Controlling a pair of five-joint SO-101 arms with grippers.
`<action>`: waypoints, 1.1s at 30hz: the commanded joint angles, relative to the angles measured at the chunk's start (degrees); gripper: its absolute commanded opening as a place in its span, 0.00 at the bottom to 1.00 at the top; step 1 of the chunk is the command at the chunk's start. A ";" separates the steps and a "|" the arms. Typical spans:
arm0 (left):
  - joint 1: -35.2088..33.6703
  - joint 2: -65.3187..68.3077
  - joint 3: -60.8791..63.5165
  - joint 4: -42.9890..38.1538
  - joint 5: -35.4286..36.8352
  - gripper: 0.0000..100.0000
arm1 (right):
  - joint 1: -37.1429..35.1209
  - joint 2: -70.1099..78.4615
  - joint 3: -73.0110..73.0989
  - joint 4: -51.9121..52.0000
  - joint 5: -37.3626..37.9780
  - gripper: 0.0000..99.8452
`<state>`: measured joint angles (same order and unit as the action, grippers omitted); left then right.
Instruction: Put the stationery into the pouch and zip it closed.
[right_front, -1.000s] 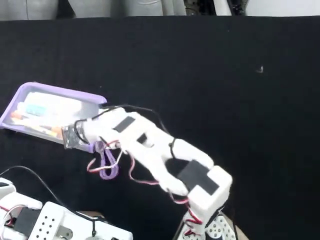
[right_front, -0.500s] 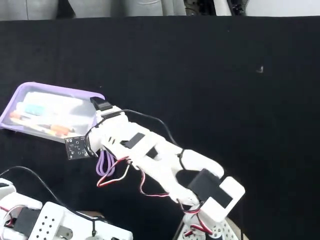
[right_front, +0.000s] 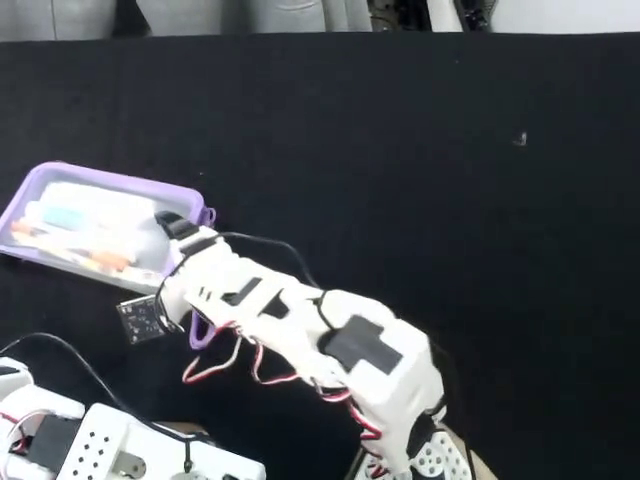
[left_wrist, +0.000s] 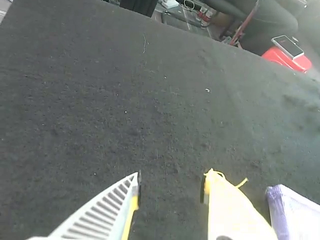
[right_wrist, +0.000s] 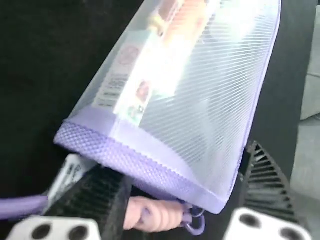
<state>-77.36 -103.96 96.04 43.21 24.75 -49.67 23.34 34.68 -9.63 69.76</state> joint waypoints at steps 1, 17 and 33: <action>-0.31 -0.35 1.19 0.18 0.44 0.22 | -0.53 0.66 -6.73 -1.76 1.32 0.21; 4.44 -0.35 1.19 0.18 -2.81 0.22 | -1.41 -20.09 -41.45 42.11 -16.79 0.01; 6.11 -0.35 1.19 1.76 -4.48 0.22 | 3.08 9.01 -130.77 99.69 -42.11 0.01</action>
<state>-71.82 -103.96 96.04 44.70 20.88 -50.29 33.63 -79.69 84.88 33.63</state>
